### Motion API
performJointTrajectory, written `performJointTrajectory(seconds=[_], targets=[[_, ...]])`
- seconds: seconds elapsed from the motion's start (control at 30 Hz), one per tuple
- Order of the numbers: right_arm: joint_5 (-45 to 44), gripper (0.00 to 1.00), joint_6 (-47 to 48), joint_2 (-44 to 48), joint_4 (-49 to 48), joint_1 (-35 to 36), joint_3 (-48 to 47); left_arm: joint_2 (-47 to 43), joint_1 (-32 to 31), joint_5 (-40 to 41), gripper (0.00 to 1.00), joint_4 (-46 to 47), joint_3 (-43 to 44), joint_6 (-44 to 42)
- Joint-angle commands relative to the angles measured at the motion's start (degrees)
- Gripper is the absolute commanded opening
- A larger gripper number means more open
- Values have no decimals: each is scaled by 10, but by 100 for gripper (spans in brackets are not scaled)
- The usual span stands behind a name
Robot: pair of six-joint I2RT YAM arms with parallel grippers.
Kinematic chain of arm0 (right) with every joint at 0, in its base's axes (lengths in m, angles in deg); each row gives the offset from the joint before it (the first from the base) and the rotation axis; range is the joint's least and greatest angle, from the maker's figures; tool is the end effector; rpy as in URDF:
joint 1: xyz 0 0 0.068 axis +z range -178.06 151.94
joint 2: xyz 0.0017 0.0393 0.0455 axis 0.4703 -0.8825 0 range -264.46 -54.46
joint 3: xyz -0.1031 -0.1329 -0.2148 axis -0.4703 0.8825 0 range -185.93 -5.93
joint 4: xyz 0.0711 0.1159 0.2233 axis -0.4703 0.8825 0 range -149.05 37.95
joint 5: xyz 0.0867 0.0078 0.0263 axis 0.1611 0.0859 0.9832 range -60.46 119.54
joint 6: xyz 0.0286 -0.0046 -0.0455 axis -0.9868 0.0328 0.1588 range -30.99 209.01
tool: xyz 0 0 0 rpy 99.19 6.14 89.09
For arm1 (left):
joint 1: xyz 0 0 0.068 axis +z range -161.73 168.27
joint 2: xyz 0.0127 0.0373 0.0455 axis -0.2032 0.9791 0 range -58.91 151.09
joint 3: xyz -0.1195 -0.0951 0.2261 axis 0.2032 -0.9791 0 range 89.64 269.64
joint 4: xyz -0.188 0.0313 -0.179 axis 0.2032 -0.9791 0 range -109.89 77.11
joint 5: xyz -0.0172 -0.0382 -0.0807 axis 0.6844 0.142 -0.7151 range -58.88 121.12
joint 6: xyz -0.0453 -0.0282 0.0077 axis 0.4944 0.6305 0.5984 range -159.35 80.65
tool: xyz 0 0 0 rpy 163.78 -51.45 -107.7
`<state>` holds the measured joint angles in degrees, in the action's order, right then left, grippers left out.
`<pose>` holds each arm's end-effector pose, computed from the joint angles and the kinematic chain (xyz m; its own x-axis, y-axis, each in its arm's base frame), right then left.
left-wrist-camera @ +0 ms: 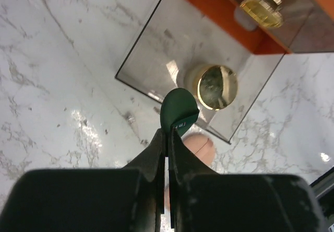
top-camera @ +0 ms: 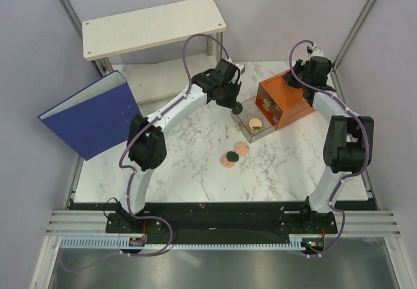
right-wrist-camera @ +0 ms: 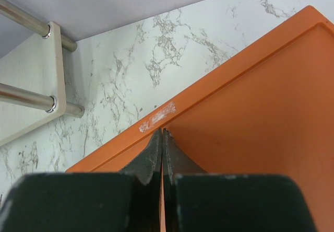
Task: Organize the makeup
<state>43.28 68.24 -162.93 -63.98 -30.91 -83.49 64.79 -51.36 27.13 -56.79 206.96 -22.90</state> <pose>0.4422 -0.0135 0.2420 -0.4676 0.3682 -0.8036 0.0010 0.9093 0.4161 0.3732 -0.3123 0.2813 -0.7580 0.2610 -0.5978 0.4754 0.8485 -0.2323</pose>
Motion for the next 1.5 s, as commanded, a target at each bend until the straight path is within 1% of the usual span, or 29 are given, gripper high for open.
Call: performJointTrajectory(seconds=[0.0, 0.03, 0.07, 0.13, 0.17, 0.2, 0.27, 0.3, 0.4, 0.53, 0.63, 0.67, 0.77, 0.83, 0.93, 1.07, 1.13, 1.27, 1.47], targets=[[-20, 0, 26, -89, 261, 7, 60, 24, -1, -42, 3, 32, 62, 16], [-20, 0, 25, -89, 262, 7, 60, 34, -2, -49, 4, 34, 71, 19], [-20, 0, 26, -90, 262, 8, 60, 46, -2, -65, 7, 32, 92, 20], [-21, 0, 25, -88, 262, 7, 62, 73, -2, -76, 14, 31, 104, 27], [-20, 0, 25, -88, 261, 8, 62, 81, -2, -82, 28, 28, 112, 26], [-20, 0, 27, -87, 262, 8, 62, 84, -1, -82, 35, 26, 110, 25], [-20, 0, 28, -86, 262, 8, 63, 88, -2, -78, 43, 24, 105, 16], [-21, 0, 28, -85, 262, 8, 64, 87, -2, -75, 44, 23, 101, 14], [-20, 0, 28, -87, 262, 7, 63, 74, 0, -64, 46, 22, 92, 11], [-20, 0, 28, -88, 263, 7, 61, 33, 3, -62, 44, 22, 53, -7], [-20, 0, 28, -88, 263, 8, 60, -19, 2, -72, 43, 22, -13, -26], [-20, 0, 28, -89, 263, 7, 59, -43, 1, -81, 43, 22, -50, -32], [-20, 0, 28, -90, 262, 7, 59, -86, 1, -96, 46, 21, -124, -59], [-20, 0, 27, -90, 263, 8, 59, -101, -1, -104, 47, 19, -172, -70], [-20, 0, 27, -90, 263, 8, 60, -110, -1, -131, 48, 19, -209, -72], [-18, 0, 26, -90, 263, 8, 59, -87, -4, -189, 48, 18, -213, -70], [-18, 0, 26, -90, 262, 7, 59, -72, -9, -203, 48, 15, -209, -71], [-19, 0, 27, -90, 263, 7, 60, -56, -15, -214, 48, 7, -208, -78], [-18, 0, 26, -91, 263, 7, 60, -33, -34, -226, 48, -29, -209, -116]])
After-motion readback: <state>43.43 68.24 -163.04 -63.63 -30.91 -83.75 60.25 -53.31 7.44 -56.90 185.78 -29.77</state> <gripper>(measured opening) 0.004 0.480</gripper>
